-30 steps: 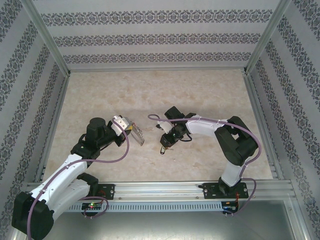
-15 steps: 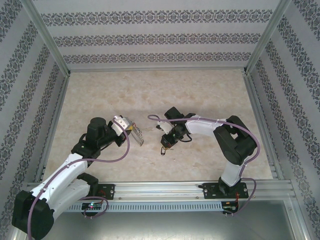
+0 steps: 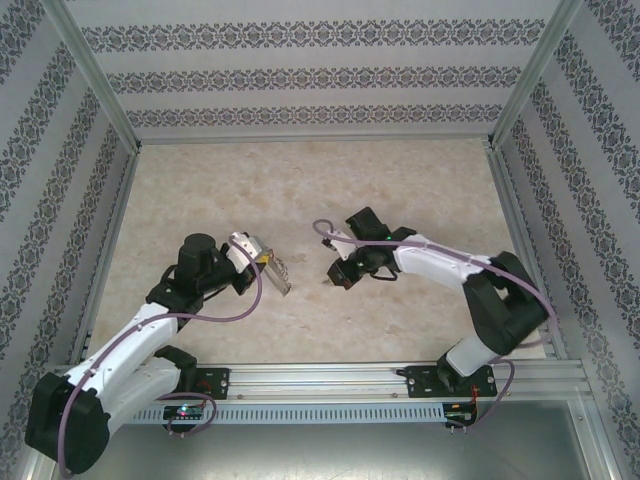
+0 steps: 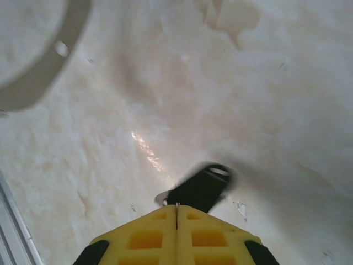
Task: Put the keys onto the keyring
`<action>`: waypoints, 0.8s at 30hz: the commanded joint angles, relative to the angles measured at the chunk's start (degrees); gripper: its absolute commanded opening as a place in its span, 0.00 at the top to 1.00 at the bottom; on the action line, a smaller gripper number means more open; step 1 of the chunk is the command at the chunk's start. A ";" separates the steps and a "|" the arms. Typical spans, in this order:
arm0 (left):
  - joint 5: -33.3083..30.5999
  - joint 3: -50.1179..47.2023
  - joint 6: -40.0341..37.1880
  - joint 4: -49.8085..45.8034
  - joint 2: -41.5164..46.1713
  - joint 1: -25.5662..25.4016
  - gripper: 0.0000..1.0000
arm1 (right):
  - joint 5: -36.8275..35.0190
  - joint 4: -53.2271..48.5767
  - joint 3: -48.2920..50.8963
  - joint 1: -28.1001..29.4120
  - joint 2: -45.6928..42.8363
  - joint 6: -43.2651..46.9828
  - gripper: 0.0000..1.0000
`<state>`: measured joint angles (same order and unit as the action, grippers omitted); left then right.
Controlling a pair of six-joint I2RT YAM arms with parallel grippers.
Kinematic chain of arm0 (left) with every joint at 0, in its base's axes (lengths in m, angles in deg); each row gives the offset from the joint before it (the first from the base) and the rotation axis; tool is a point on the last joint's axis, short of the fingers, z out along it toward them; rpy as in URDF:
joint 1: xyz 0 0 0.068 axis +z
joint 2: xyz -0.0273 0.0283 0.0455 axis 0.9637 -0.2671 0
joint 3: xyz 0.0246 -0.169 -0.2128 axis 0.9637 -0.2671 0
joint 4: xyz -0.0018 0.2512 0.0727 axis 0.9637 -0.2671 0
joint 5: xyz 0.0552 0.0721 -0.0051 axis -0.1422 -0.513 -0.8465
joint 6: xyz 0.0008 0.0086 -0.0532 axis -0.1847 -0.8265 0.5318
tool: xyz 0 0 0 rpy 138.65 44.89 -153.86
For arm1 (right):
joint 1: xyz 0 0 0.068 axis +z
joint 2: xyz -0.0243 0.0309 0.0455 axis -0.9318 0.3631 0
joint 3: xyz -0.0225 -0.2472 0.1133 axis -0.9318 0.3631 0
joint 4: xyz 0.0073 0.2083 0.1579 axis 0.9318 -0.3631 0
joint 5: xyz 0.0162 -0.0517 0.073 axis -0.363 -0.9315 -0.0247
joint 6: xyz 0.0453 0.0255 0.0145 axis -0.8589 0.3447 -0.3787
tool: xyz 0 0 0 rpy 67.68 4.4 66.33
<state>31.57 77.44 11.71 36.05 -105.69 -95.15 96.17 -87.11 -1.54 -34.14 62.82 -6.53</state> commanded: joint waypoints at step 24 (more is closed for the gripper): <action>16.22 9.82 -3.82 5.51 -20.84 -10.07 1.00 | -6.61 21.19 23.70 -1.36 -39.81 8.45 1.00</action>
<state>47.31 85.66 9.09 37.32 -125.47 -103.39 89.61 -68.18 20.88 -34.86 24.79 -0.24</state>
